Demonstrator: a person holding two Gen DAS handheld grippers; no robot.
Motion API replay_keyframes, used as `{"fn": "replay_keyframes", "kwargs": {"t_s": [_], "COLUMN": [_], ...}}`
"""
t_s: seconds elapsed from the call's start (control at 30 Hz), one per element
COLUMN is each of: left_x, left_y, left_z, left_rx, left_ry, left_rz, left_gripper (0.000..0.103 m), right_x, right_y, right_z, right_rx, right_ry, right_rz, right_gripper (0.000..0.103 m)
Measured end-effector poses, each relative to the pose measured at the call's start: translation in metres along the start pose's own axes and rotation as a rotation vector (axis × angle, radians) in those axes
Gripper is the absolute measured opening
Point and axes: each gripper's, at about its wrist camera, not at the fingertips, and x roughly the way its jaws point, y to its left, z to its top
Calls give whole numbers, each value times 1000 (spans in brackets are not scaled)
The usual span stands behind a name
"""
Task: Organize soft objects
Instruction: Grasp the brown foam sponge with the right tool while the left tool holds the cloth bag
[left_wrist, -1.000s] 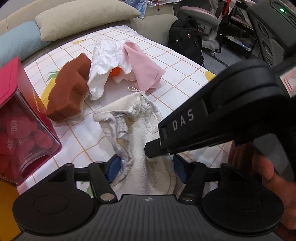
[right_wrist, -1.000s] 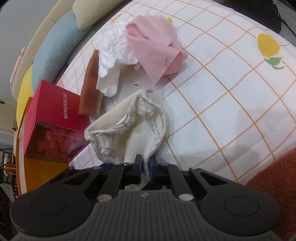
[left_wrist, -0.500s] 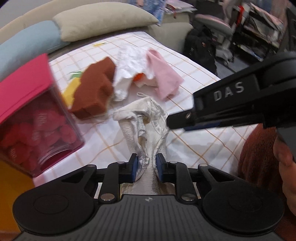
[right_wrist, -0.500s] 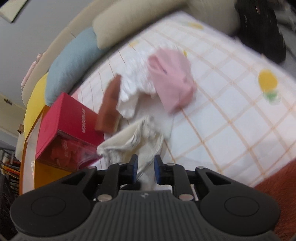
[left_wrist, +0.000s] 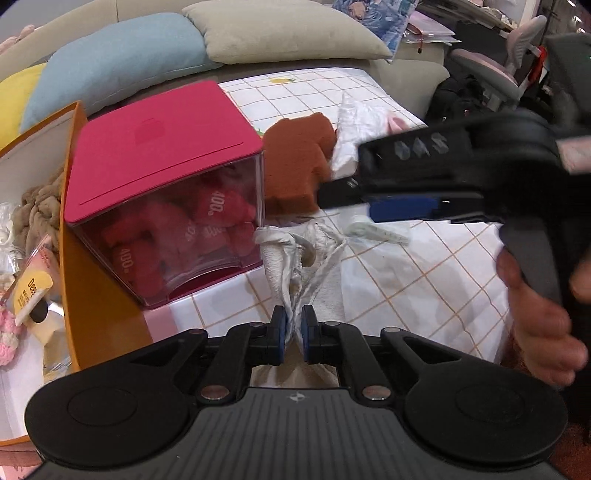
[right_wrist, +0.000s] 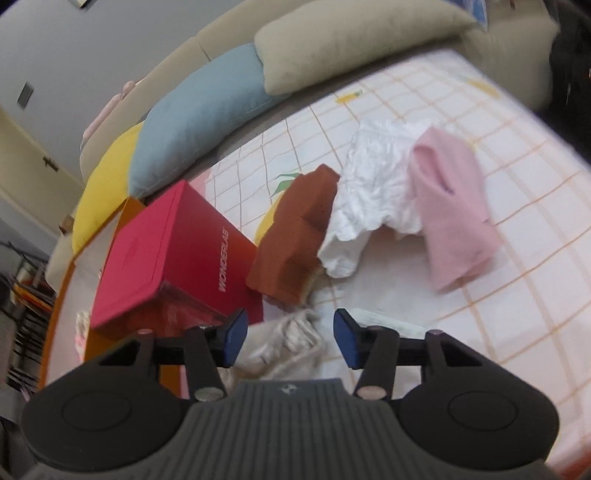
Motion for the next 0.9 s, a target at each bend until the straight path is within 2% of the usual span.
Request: {"fn": "replay_keyframes", "kwargs": {"t_s": [0.17,0.27,0.4,0.43,0.47,0.5,0.57,0.73,0.9], "left_x": [3,8,11,11,12,12,14,23,35], "left_y": [-2,-1,-1,-1,-1,-1,-3,-13,-22], "left_z": [0,0,0,0,-1,-2,-3,-7,-13], "left_rx": [4,0,-7,-13,-15,-17,-13,38,87], "left_ry": [14,34,31,33,32,28,34,47,70], "left_rz": [4,-3,-20,-27,-34,-39,-53,-44,-21], "left_gripper": [9,12,31,45,54,68,72,87,88], "right_x": [37,56,65,65,66,67,68,63,44], "right_y": [-4,-7,-14,-17,-20,-23,-29,-24,-7], "right_z": [15,17,20,21,22,23,25,23,21], "right_rx": [68,106,144,152,163,174,190,171,105], "right_ry": [43,70,59,56,55,55,64,63,50], "right_rz": [18,29,67,75,79,86,110,111,81], "right_gripper": [52,57,57,54,49,46,39,35,33]}}
